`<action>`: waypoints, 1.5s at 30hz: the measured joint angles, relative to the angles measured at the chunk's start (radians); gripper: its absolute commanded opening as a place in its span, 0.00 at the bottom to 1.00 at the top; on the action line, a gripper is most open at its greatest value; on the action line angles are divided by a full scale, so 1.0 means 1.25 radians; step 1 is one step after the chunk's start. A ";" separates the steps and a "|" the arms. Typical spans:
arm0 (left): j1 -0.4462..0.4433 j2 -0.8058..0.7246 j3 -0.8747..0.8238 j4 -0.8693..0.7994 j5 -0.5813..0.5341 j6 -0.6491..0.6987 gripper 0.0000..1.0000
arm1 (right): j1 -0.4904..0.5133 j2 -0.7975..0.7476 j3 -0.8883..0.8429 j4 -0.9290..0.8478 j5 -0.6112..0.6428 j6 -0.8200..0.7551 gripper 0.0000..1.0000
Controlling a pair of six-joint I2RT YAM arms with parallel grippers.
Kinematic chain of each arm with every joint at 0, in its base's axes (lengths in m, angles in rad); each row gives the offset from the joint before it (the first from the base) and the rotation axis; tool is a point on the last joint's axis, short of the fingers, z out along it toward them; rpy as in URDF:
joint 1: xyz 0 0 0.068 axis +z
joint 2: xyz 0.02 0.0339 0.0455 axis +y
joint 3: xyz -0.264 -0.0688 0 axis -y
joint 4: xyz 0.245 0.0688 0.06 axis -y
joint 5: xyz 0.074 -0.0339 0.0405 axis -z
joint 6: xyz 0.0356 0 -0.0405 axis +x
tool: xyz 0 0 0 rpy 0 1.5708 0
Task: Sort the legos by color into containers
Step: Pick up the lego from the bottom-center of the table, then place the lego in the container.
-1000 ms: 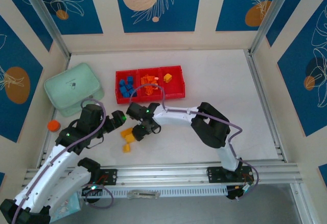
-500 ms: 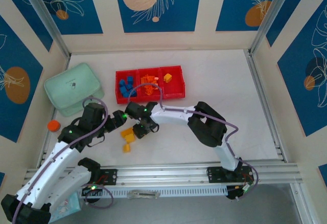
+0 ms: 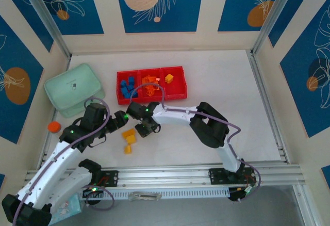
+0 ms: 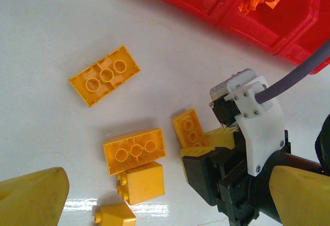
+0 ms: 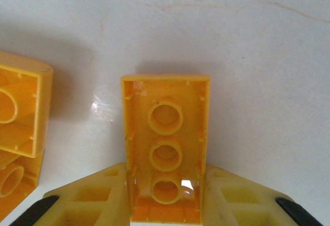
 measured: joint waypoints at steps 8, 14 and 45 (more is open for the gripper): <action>0.000 0.011 0.012 0.004 0.015 0.002 0.99 | -0.047 -0.092 -0.077 0.022 -0.005 0.038 0.30; 0.000 0.073 0.041 0.033 0.050 0.020 0.99 | -0.119 -0.201 -0.110 0.021 -0.010 0.066 0.30; 0.004 0.308 0.153 0.213 0.130 0.060 0.99 | -0.424 -0.012 0.263 -0.054 0.085 0.027 0.67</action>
